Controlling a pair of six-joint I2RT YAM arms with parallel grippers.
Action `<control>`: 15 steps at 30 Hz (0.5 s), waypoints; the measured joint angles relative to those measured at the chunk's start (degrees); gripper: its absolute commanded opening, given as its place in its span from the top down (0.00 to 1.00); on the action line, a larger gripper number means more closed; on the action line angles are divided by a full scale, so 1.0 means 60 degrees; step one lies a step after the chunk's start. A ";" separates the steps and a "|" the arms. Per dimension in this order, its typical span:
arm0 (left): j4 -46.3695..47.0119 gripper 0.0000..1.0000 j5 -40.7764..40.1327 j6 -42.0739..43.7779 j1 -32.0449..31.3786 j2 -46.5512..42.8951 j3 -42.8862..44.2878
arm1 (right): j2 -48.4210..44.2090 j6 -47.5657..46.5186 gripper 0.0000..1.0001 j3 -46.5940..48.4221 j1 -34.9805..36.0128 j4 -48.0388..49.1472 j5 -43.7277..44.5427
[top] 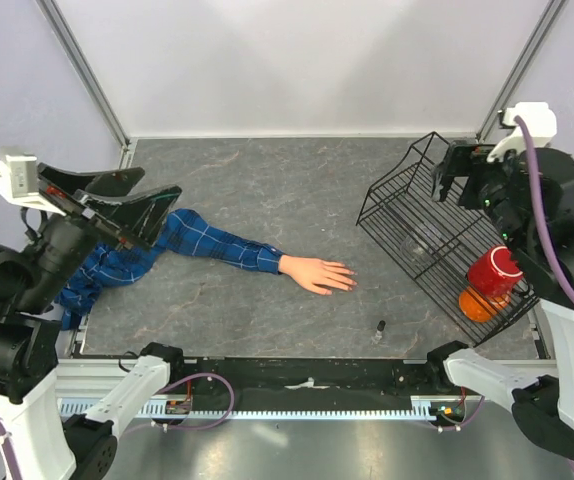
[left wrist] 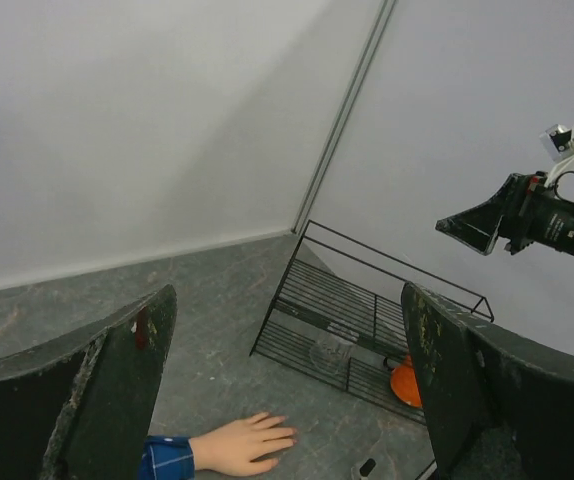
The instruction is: Paint the nails
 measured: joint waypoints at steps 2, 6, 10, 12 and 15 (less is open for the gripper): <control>-0.0015 0.00 0.0004 0.0000 0.0000 -0.0131 -0.0342 | -0.0084 0.0306 0.02 -0.0550 0.0000 0.0157 -0.0222; 0.0055 0.00 0.0036 -0.0004 0.0000 -0.0437 -0.0980 | -0.0051 0.1078 0.02 -0.1526 0.0000 0.0291 -0.1064; 0.0219 0.00 0.0208 -0.0004 0.0000 -0.0612 -0.1504 | -0.0120 0.1475 0.02 -0.2597 0.0000 0.0630 -0.2681; 0.0299 0.02 0.0237 -0.0004 0.0000 -0.0714 -0.1843 | -0.0342 0.1650 0.02 -0.3344 0.0004 0.0747 -0.3464; 0.0361 0.04 0.0306 -0.0004 0.0000 -0.0896 -0.2433 | -0.0452 0.1785 0.03 -0.4149 0.0000 0.0678 -0.4142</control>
